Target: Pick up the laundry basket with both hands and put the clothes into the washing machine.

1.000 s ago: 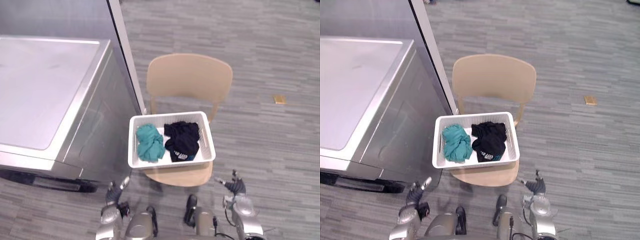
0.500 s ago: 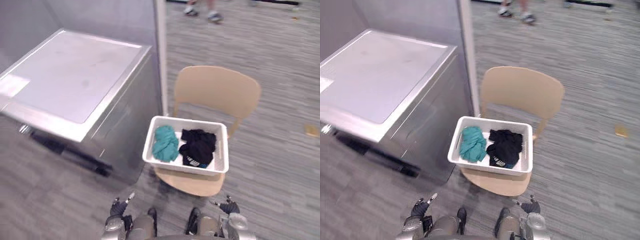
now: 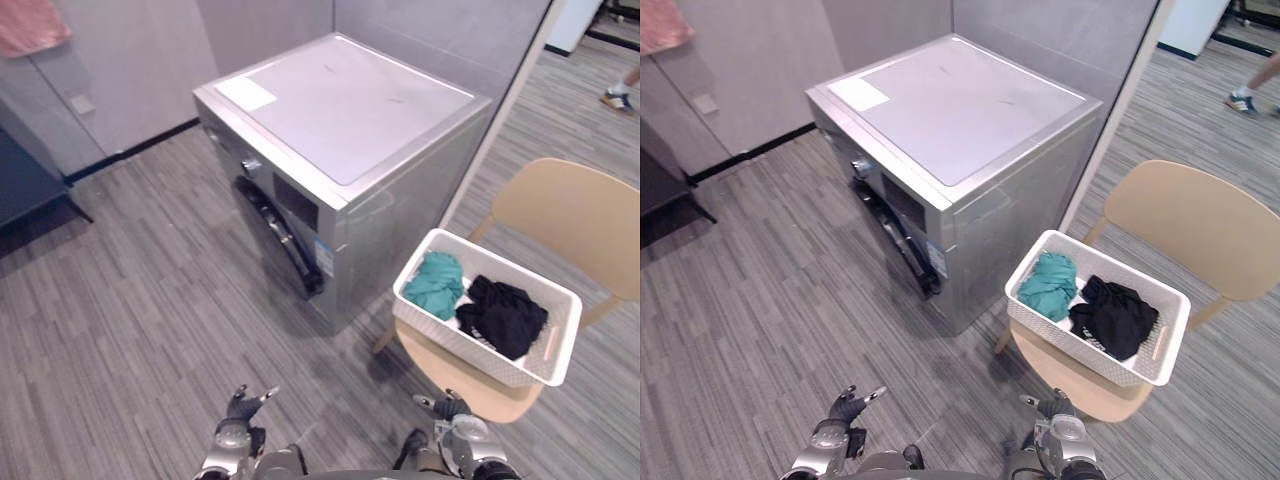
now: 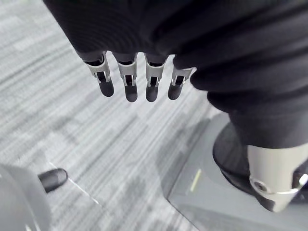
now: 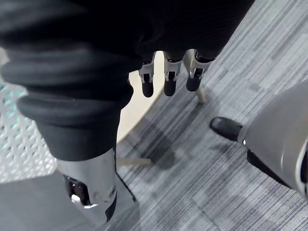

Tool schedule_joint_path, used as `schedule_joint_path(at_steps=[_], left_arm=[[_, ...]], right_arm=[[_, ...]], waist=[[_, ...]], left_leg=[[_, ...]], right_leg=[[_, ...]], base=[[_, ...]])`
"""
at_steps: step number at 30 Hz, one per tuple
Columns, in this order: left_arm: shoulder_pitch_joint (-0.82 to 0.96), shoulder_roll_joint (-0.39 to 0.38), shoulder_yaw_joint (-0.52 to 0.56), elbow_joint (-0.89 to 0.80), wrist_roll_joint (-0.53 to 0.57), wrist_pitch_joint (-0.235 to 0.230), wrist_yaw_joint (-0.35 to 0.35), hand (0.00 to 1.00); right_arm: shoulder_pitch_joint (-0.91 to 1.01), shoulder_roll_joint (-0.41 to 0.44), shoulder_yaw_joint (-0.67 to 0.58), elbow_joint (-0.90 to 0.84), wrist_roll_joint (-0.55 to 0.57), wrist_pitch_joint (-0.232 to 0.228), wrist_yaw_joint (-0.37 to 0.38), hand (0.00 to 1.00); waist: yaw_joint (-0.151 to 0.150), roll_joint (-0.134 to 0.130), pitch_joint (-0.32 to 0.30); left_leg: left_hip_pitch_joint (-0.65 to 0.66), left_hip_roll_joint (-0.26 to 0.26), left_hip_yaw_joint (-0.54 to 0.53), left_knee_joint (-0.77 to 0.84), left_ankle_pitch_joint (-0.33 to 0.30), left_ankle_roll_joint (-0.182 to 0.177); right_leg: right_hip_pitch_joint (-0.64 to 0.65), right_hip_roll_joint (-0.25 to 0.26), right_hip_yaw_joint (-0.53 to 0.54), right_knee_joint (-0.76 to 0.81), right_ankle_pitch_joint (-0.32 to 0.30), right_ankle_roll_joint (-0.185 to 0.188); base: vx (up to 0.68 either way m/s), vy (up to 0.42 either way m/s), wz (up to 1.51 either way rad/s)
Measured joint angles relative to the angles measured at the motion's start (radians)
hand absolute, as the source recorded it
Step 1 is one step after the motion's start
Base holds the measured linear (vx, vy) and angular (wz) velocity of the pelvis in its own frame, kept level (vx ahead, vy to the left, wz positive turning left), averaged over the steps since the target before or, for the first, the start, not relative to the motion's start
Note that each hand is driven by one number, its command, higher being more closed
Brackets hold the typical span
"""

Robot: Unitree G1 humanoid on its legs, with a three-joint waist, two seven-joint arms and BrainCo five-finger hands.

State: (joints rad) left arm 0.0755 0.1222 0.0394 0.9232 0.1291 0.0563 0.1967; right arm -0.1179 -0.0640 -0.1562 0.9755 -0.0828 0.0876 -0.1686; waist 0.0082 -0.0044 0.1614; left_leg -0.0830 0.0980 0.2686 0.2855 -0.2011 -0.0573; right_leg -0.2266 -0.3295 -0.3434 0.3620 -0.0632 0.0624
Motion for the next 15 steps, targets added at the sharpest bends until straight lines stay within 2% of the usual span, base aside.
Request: schedule_joint_path(at_steps=[1, 2, 5, 6, 8, 10, 12, 13, 15], left_arm=[[-0.001, 0.0, 0.002, 0.0, 0.0, 0.0, 0.0, 0.0], [-0.005, 0.002, 0.013, -0.002, -0.001, -0.001, 0.001, 0.0], [-0.005, -0.004, 0.044, 0.0, -0.008, -0.001, 0.006, 0.0], [-0.007, -0.006, 0.049, 0.004, -0.007, 0.002, 0.005, 0.0], [-0.014, -0.022, 0.092, 0.003, -0.009, -0.002, 0.009, 0.0], [-0.015, -0.043, 0.109, -0.006, -0.01, -0.004, 0.017, 0.0], [-0.017, -0.063, 0.11, -0.03, -0.011, -0.007, 0.02, 0.0], [-0.018, -0.077, 0.111, -0.031, -0.011, -0.012, 0.02, 0.0], [-0.015, -0.088, 0.111, -0.031, -0.011, -0.011, 0.02, 0.0]], right_arm=[[0.005, 0.001, 0.0, 0.0, -0.002, 0.0, 0.0, 0.0], [0.016, 0.0, 0.0, 0.0, -0.004, 0.002, 0.0, 0.0], [0.04, -0.001, 0.004, -0.012, -0.006, 0.001, -0.001, 0.0], [0.055, -0.003, 0.012, -0.023, -0.008, 0.0, -0.002, 0.0], [0.092, 0.004, 0.02, -0.058, -0.007, 0.0, 0.001, 0.0], [0.127, 0.021, 0.024, -0.112, -0.007, -0.001, 0.001, 0.0], [0.135, 0.03, 0.036, -0.16, -0.005, -0.003, 0.003, 0.0], [0.14, 0.043, 0.041, -0.208, -0.002, -0.008, 0.004, 0.0], [0.133, 0.04, 0.042, -0.236, 0.004, -0.026, 0.004, 0.0]], waist=[[-0.01, -0.005, 0.006], [-0.036, -0.014, 0.017], [-0.047, -0.012, 0.021], [-0.047, -0.014, 0.022], [-0.039, -0.019, 0.033], [-0.046, -0.019, 0.033], [-0.047, -0.022, 0.032], [-0.046, -0.014, 0.032], [-0.046, -0.007, 0.033]], left_leg=[[-0.005, -0.003, -0.024, -0.001, -0.002, 0.003], [-0.014, -0.014, -0.075, -0.006, 0.002, -0.004], [-0.052, -0.029, -0.187, -0.006, 0.023, -0.015], [-0.066, -0.033, -0.217, -0.011, 0.028, -0.024], [-0.061, -0.045, -0.258, -0.019, 0.045, -0.033], [-0.067, -0.054, -0.302, -0.035, 0.083, -0.045], [-0.086, -0.045, -0.285, -0.082, 0.162, -0.046], [-0.088, -0.017, -0.169, -0.111, 0.176, -0.036], [-0.081, 0.009, -0.032, -0.123, 0.185, -0.011]], right_leg=[[-0.01, 0.024, 0.055, 0.009, -0.025, -0.001], [-0.016, 0.072, 0.158, 0.016, -0.042, 0.0], [-0.02, 0.167, 0.295, 0.02, -0.09, 0.036], [-0.023, 0.18, 0.312, 0.042, -0.11, 0.032], [-0.019, 0.167, 0.283, 0.093, -0.15, 0.03], [0.001, 0.143, 0.21, 0.115, -0.168, 0.031], [0.027, 0.112, 0.127, 0.093, -0.166, 0.022], [0.051, 0.106, 0.055, 0.073, -0.163, 0.017], [0.073, 0.107, 0.009, 0.075, -0.164, 0.015]], base=[[-0.05, -0.071, 0.95], [-0.02, -0.112, 1.04], [0.01, -0.101, 0.77], [0.05, -0.12, 0.78], [0.09, -0.143, 0.79], [0.11, -0.151, 1.03], [0.06, -0.124, 1.27], [0.05, -0.075, 1.27], [0.07, -0.013, 1.0]])
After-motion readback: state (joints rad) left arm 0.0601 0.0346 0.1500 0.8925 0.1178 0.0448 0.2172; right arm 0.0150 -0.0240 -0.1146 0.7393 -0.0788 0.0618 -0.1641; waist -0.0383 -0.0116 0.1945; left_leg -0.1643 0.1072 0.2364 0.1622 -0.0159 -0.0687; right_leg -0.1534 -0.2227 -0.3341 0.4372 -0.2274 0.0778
